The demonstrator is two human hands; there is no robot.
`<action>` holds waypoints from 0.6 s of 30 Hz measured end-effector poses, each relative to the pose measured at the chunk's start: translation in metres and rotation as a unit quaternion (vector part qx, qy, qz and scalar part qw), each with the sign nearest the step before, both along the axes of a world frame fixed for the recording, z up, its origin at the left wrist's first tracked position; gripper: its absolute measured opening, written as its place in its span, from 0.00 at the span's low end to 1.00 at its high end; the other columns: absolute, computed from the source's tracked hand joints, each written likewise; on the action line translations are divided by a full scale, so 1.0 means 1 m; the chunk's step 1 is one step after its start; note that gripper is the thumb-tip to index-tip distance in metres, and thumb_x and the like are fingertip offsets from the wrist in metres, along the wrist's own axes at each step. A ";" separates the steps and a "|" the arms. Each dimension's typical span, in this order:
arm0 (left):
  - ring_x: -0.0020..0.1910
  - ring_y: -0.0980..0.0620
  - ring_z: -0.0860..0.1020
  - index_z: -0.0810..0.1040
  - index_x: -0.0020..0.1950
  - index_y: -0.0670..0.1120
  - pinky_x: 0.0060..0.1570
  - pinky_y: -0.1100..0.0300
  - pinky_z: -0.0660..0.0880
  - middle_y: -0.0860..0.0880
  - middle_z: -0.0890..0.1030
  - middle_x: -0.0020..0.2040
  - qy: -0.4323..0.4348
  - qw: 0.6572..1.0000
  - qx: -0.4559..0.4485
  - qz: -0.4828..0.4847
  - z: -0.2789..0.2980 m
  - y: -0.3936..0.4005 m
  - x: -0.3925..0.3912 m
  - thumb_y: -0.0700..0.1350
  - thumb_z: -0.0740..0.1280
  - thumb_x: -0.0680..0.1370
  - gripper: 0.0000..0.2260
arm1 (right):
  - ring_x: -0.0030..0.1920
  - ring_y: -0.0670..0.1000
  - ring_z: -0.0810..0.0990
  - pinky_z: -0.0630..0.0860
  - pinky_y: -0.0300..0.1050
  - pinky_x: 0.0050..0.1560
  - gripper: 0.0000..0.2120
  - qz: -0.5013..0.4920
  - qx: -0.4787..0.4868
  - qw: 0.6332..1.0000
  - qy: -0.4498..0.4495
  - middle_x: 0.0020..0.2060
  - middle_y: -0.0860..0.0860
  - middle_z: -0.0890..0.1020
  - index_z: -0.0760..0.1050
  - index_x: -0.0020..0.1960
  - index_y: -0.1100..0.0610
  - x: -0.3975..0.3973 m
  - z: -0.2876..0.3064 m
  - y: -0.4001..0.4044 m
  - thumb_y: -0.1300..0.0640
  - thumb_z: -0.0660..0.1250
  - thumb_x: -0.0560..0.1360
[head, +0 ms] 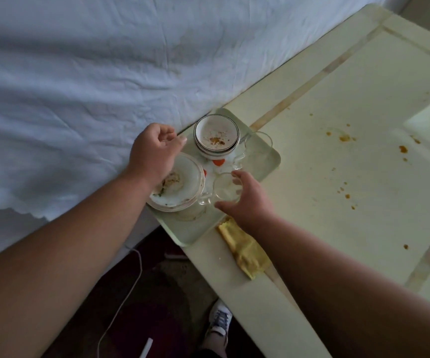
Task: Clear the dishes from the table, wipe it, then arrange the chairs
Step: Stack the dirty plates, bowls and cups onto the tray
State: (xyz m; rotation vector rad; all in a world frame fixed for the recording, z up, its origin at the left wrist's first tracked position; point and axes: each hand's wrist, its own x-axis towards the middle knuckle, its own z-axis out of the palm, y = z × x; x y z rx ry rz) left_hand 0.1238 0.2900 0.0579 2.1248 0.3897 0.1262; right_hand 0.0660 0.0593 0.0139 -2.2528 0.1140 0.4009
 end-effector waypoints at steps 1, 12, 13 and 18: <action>0.53 0.52 0.85 0.82 0.60 0.49 0.59 0.51 0.82 0.52 0.85 0.53 0.001 1.000 -0.003 0.008 -0.004 0.003 -0.003 0.54 0.76 0.78 0.15 | 0.71 0.53 0.78 0.76 0.59 0.73 0.46 0.001 0.000 1.000 0.000 0.73 0.49 0.78 0.67 0.80 0.47 0.001 -0.002 0.002 0.46 0.86 0.68; 0.54 0.54 0.85 0.83 0.60 0.45 0.61 0.53 0.82 0.52 0.87 0.53 -0.004 0.997 -0.049 0.067 -0.021 0.015 -0.027 0.51 0.77 0.77 0.15 | 0.78 0.54 0.71 0.72 0.58 0.77 0.56 0.068 -0.016 0.998 0.000 0.79 0.52 0.70 0.56 0.86 0.46 0.009 -0.003 -0.003 0.45 0.85 0.69; 0.54 0.52 0.85 0.84 0.59 0.46 0.61 0.51 0.82 0.52 0.87 0.52 -0.002 0.996 -0.054 0.077 -0.022 0.017 -0.029 0.52 0.77 0.76 0.15 | 0.78 0.55 0.70 0.74 0.60 0.76 0.56 0.073 -0.011 0.997 0.003 0.80 0.52 0.68 0.55 0.87 0.46 0.008 -0.004 -0.009 0.47 0.85 0.69; 0.49 0.47 0.86 0.84 0.52 0.51 0.57 0.44 0.84 0.50 0.86 0.47 0.011 0.987 -0.053 0.154 -0.030 0.034 -0.037 0.57 0.74 0.73 0.13 | 0.65 0.53 0.78 0.80 0.59 0.67 0.37 0.022 -0.048 0.999 -0.011 0.69 0.53 0.76 0.67 0.79 0.54 0.012 -0.016 -0.059 0.58 0.78 0.75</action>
